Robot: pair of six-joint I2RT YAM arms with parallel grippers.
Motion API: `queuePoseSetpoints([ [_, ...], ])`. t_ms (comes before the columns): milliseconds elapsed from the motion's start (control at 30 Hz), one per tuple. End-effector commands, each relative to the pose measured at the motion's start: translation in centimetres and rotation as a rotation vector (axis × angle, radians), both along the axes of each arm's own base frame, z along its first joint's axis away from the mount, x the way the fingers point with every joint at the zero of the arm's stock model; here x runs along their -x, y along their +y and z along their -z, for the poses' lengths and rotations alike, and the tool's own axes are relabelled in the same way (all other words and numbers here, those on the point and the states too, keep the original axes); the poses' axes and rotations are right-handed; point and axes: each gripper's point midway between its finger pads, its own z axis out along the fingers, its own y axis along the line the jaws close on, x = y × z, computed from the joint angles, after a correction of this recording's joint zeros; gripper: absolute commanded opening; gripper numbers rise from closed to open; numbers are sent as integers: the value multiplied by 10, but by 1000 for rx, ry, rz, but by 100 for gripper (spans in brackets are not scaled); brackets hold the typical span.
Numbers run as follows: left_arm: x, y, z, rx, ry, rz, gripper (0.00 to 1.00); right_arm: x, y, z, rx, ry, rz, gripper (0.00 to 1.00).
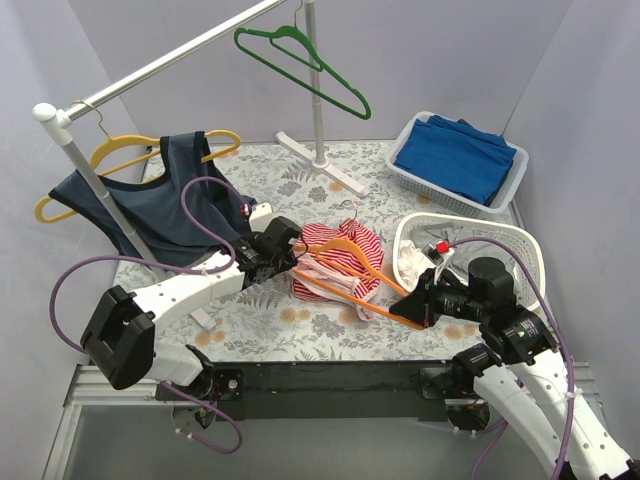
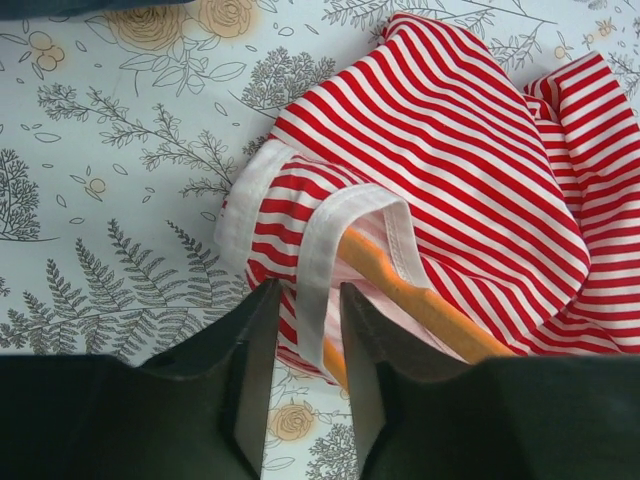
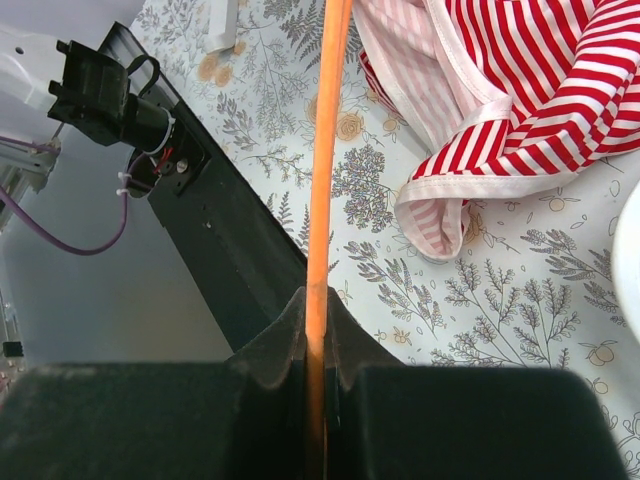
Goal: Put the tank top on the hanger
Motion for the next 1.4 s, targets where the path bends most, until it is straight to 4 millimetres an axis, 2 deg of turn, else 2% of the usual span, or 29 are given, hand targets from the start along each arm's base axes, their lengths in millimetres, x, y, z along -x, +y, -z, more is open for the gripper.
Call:
queuePoseSetpoints([
  [0,-4,10,1,-31,-42,-43,24,-4,7,-18,-56,-70,-24,1],
  [33,-4,10,0,-31,-44,-42,20,-3,7,-18,-57,-71,-26,1],
  [67,-4,10,-1,-26,-46,-42,10,-4,7,-19,-57,-72,-25,1],
  [167,-3,5,-12,-7,-57,-6,0,-4,8,-20,-64,-74,-35,1],
  [433,7,-12,-60,25,-82,151,0,-8,18,-25,-95,-110,-88,1],
  [600,21,-21,-80,55,-81,263,0,-18,24,-20,-88,-123,-103,1],
  [767,26,-6,-98,16,-103,260,0,-17,27,-11,-70,-125,-128,1],
  [800,25,-3,-106,9,-115,241,0,-15,27,-12,-73,-136,-137,1],
  [867,24,11,-106,-51,-97,196,0,-12,23,-14,-65,-153,-132,1],
  [933,22,13,-114,-58,-103,181,0,-11,19,-24,-67,-191,-113,1],
  [1100,26,15,-127,-51,-100,187,0,2,11,-30,-64,-191,-110,1],
  [1167,27,10,-141,-25,-122,214,0,5,9,-32,-62,-196,-109,1],
  [1300,41,-20,-169,88,-136,392,0,13,11,-45,-86,-208,-149,1],
  [1367,46,-29,-192,126,-181,466,0,13,9,-52,-75,-233,-156,1],
])
